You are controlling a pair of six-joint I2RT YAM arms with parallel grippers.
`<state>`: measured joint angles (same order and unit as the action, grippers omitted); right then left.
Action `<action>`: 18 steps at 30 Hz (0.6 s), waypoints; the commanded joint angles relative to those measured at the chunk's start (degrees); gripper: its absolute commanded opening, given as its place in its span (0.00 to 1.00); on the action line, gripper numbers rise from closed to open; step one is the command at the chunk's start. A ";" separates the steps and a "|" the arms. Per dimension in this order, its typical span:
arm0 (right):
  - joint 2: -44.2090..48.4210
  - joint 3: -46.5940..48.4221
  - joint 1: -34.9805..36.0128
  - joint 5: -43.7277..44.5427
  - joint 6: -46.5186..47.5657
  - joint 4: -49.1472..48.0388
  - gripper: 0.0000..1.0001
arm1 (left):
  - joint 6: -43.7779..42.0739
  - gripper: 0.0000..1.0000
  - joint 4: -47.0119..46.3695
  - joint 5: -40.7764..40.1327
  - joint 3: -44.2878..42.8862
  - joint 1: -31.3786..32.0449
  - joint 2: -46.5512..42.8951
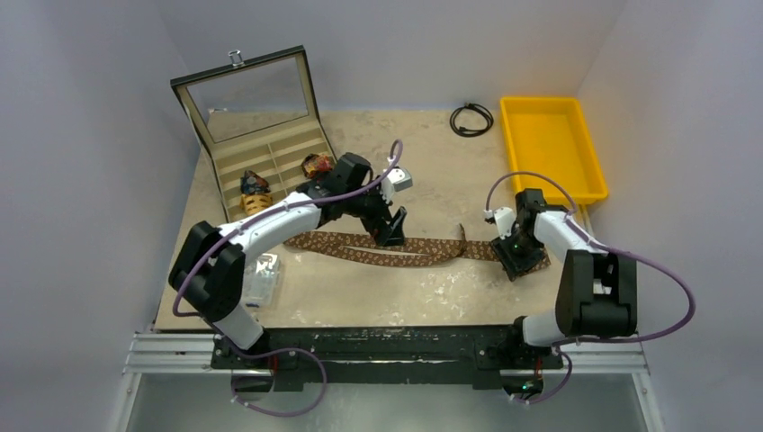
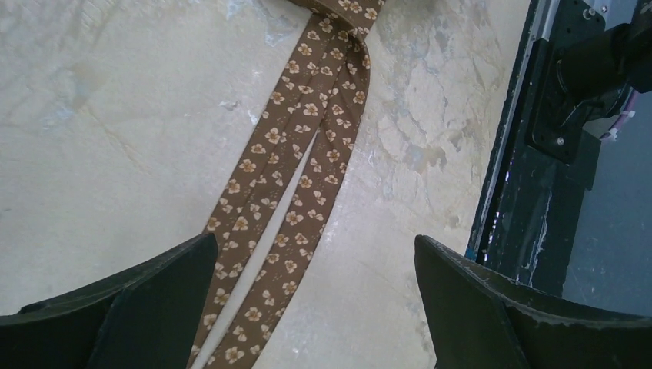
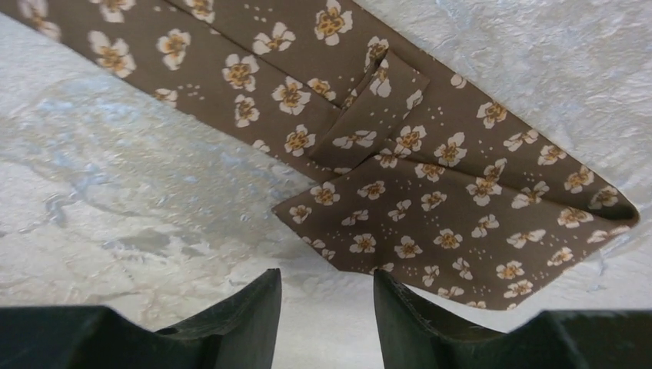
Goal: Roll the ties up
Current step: Flatten out the tie at the center of the board.
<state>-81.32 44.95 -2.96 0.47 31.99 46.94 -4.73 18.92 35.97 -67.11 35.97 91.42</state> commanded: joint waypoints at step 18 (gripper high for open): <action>0.56 14.36 -19.22 -0.49 6.71 3.74 0.00 | -2.20 0.69 -8.25 -1.89 -1.32 8.73 9.90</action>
<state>-80.86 54.48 -15.40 -3.99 34.15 48.75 -5.61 12.01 32.29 -65.28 43.35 99.11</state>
